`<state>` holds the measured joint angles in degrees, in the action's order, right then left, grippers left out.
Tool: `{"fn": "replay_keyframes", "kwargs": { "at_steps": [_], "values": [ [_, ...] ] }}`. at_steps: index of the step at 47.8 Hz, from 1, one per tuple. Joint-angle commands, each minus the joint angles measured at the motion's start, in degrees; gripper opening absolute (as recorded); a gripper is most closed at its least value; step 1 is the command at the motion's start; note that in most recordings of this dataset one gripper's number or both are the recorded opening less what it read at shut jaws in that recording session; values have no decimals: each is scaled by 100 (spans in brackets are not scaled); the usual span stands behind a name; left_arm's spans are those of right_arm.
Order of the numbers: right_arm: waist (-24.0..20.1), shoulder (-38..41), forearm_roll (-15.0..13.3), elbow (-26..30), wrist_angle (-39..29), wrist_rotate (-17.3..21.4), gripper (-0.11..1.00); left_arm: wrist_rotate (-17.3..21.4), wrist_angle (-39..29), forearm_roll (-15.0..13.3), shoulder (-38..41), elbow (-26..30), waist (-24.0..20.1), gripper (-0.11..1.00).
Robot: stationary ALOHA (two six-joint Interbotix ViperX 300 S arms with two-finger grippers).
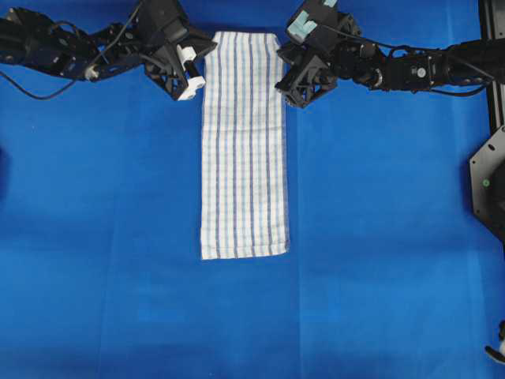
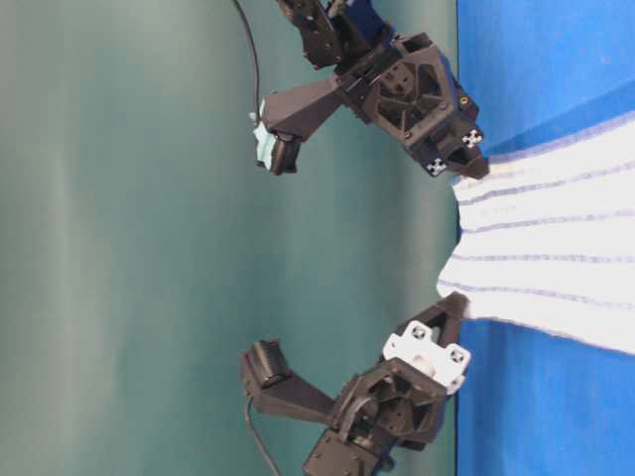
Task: Fold the blue towel.
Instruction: 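Fold the top end down onto the bottom half with both grippers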
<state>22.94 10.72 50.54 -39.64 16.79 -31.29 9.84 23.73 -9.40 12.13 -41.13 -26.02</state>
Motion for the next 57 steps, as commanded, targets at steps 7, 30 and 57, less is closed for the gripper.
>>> {"fn": "replay_keyframes", "kwargs": {
  "at_steps": [7, 30, 57],
  "values": [
    [-70, -202, 18, 62, 9, 9, 4, 9, -44, 9, -255, -9, 0, 4],
    [-932, -940, 176, -413, 26, 255, 4, -193, -457, 0, -1081, -334, 879, 4],
    [-2830, -1406, 932, -993, 343, 466, 4, -1362, -422, -44, -1564, -809, 3006, 4]
  ]
}}
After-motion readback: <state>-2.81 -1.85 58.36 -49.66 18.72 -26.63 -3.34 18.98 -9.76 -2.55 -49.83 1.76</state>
